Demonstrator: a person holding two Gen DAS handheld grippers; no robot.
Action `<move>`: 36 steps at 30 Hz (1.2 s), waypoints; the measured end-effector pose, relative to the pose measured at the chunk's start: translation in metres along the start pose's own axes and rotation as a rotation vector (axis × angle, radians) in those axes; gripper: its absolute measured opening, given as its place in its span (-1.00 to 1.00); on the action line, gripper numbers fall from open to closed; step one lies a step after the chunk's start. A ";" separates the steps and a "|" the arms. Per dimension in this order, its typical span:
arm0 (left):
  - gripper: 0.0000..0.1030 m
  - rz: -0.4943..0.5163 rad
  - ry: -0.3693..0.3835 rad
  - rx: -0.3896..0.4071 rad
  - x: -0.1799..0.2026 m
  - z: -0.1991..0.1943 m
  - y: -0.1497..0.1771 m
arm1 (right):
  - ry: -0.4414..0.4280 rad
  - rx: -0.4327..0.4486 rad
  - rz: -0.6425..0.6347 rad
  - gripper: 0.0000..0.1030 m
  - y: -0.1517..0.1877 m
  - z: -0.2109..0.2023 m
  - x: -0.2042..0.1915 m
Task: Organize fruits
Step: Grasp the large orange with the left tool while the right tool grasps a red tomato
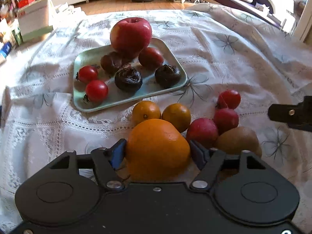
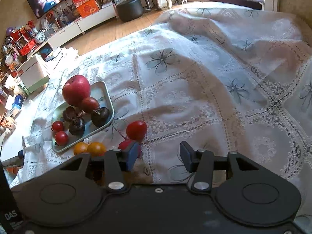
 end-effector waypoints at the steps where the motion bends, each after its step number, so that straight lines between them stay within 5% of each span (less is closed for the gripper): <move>1: 0.33 -0.006 0.014 -0.002 -0.002 0.000 0.000 | -0.002 -0.010 0.005 -0.02 -0.002 0.003 -0.001; 17: 0.29 0.015 0.005 0.060 -0.020 -0.036 -0.006 | 0.084 -0.066 -0.009 -0.02 -0.024 0.079 -0.035; 23: 0.29 0.000 -0.001 0.070 -0.029 -0.055 -0.006 | 0.007 -0.131 -0.012 0.02 -0.010 0.090 -0.046; 26: 0.29 0.008 -0.005 0.080 -0.031 -0.064 -0.002 | 0.031 -0.095 -0.081 0.01 -0.005 0.088 -0.055; 28: 0.29 0.010 -0.007 0.085 -0.033 -0.071 0.001 | 0.029 -0.072 -0.095 -0.34 -0.004 0.085 -0.056; 36: 0.29 -0.013 -0.002 0.107 -0.047 -0.102 0.015 | -0.014 0.027 -0.091 -0.34 -0.017 0.052 -0.050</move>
Point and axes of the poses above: each gripper's, at about its wrist camera, not at the fingertips, and z roughly the way its jaws point, x to its right, y to its underside, the point moved 2 cm from there along z, roughly the way its jaws point, and after that the axes turned 10 degrees about x, right-handed, at the moved point
